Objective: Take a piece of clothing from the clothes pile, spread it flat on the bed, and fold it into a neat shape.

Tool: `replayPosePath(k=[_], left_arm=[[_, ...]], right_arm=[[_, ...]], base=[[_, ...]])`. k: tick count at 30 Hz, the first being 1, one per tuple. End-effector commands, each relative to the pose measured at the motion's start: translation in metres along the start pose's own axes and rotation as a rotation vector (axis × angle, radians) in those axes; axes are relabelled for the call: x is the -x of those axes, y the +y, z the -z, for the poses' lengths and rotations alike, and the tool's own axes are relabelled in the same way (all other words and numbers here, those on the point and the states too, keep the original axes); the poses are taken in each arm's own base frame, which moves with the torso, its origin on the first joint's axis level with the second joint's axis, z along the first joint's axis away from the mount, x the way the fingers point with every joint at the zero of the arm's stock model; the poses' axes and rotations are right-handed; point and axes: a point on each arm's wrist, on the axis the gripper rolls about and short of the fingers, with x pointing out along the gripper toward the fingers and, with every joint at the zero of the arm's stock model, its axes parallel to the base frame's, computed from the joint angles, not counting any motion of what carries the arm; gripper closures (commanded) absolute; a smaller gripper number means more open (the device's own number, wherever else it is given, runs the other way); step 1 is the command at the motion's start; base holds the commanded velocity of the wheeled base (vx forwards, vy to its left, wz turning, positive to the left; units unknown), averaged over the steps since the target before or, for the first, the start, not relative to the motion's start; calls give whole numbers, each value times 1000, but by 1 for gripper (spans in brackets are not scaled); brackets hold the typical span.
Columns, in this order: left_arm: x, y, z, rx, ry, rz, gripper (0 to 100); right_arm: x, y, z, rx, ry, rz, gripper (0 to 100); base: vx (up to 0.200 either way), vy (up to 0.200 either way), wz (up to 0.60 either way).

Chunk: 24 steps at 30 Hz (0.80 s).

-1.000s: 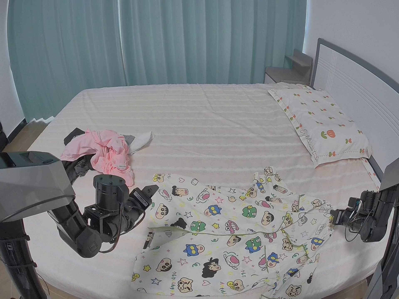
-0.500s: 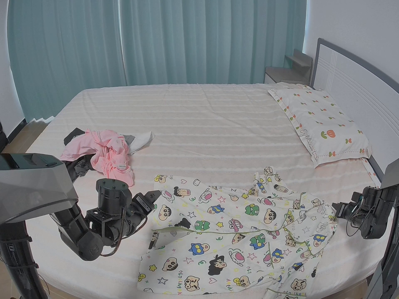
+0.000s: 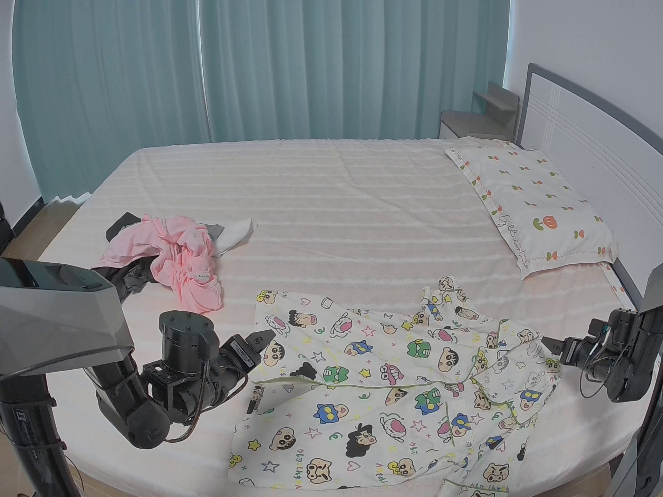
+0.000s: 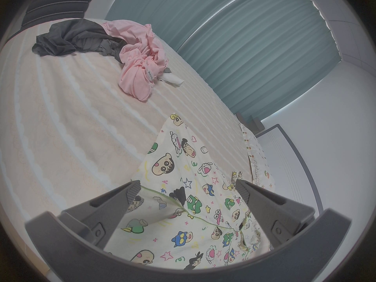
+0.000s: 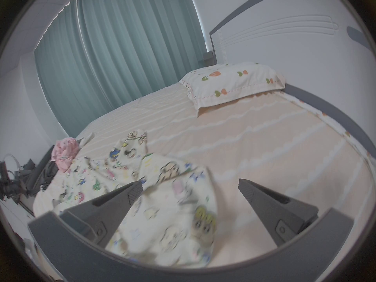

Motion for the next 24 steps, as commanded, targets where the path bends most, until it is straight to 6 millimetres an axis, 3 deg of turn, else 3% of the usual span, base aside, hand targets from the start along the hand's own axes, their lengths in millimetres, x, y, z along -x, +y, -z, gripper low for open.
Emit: replayPosePath(k=[1,9,17,24], left_arm=[[2,2,5,-4,15,-1,0],[2,2,5,-3,16,-4,0],[1,2,5,-2,17,1,0],[0,0,4,-2,13,5,0]], right_arm=[[56,25,23,-71,130,-179,0],[45,26,44,-57,234,-223,0],[46,33,70,78,424,-280,0],[40,57,78,154,473,-349,0]], base=[[-200,0,0],[-200,0,0],[0,0,0],[0,0,0]])
